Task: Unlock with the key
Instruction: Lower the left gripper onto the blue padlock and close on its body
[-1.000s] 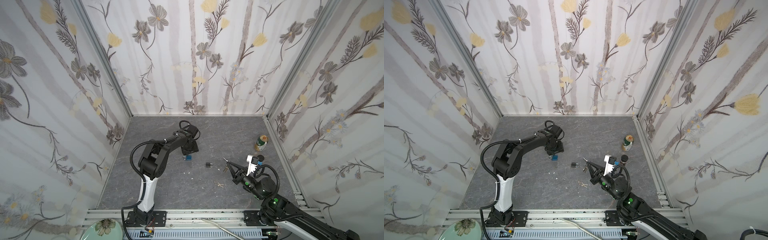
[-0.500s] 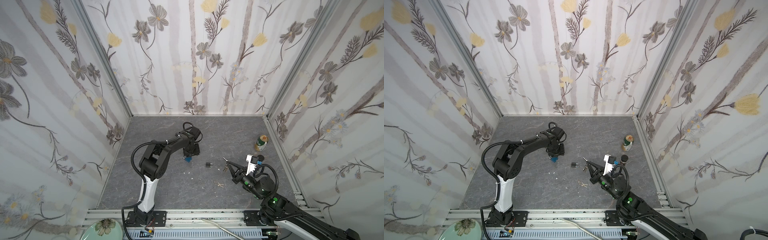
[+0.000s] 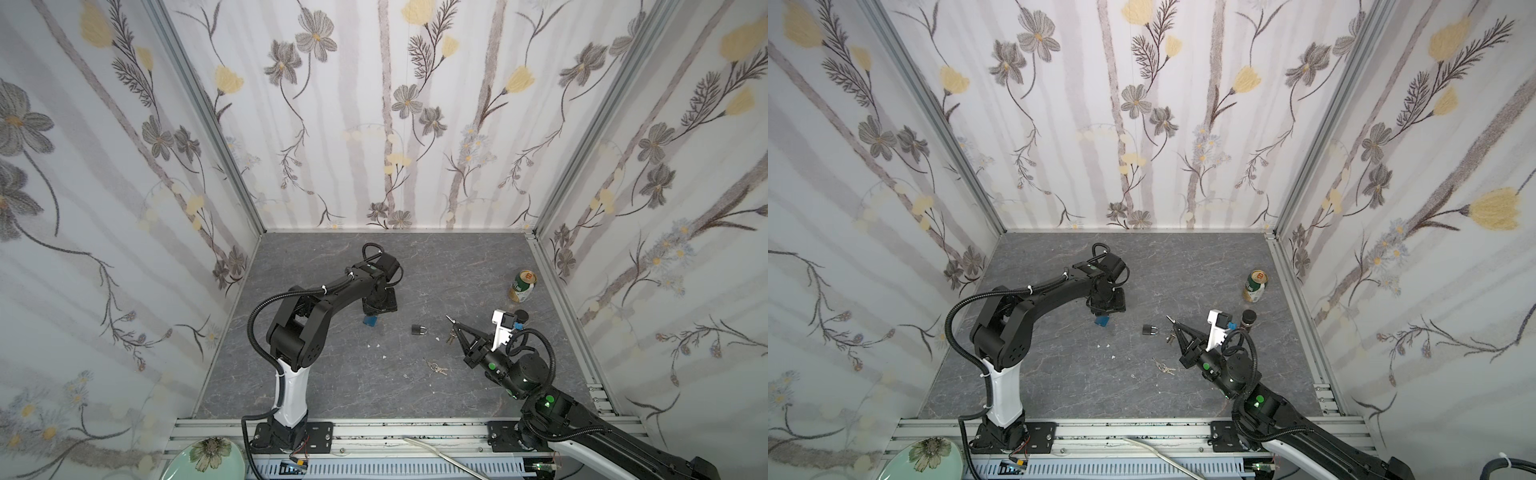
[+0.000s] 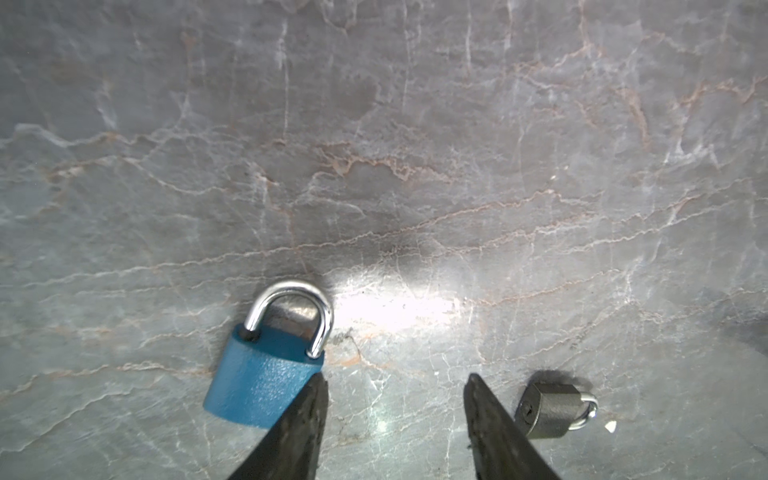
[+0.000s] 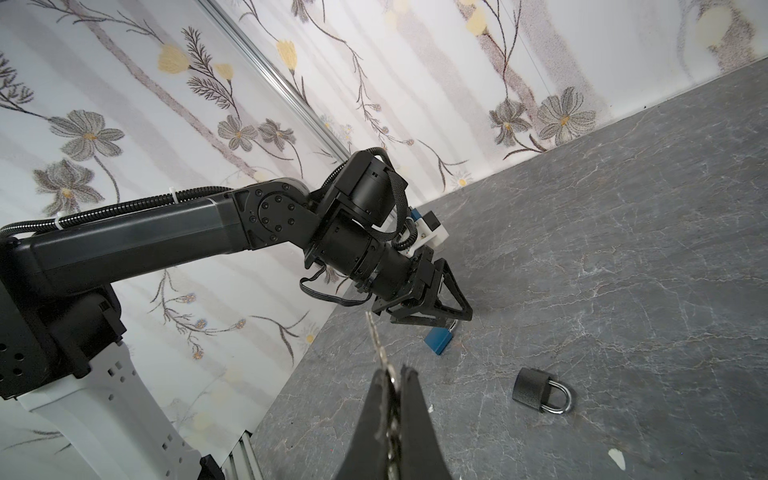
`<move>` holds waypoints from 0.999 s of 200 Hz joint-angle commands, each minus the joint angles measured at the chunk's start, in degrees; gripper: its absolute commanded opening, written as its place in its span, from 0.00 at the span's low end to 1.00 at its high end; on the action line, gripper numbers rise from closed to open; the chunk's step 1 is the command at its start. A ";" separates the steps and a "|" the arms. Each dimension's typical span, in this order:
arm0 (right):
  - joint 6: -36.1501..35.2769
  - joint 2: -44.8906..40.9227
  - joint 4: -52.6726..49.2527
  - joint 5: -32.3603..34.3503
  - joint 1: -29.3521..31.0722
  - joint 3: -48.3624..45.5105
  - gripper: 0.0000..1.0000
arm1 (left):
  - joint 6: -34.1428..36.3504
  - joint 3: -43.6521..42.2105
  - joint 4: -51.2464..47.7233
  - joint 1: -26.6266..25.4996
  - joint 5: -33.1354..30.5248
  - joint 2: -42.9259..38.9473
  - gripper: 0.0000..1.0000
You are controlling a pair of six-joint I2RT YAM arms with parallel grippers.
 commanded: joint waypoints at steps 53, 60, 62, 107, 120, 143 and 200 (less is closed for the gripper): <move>0.71 -1.72 0.59 1.00 0.08 -0.69 0.00 | 9.90 1.74 -8.43 1.75 -4.97 -0.16 0.69; 0.78 -1.63 0.77 1.00 0.02 -0.71 0.00 | 10.73 2.22 -9.21 1.94 -4.66 0.65 0.69; 0.78 -1.52 0.75 1.00 0.00 -0.70 0.00 | 10.89 2.39 -9.53 1.94 -4.72 0.86 0.69; 0.96 -1.27 0.98 0.82 0.04 -0.80 0.00 | 13.28 4.30 -11.03 3.25 -4.58 4.85 0.71; 0.92 -1.62 0.63 0.90 0.03 -0.77 0.00 | 13.41 4.74 -11.23 3.59 -4.86 5.66 0.71; 0.96 -1.95 0.45 1.09 0.05 -1.00 0.00 | 13.24 5.25 -11.10 3.88 -3.83 6.49 0.67; 1.15 -0.93 1.47 1.17 0.01 -1.28 0.00 | 12.92 5.39 -11.05 3.73 -2.34 8.09 0.54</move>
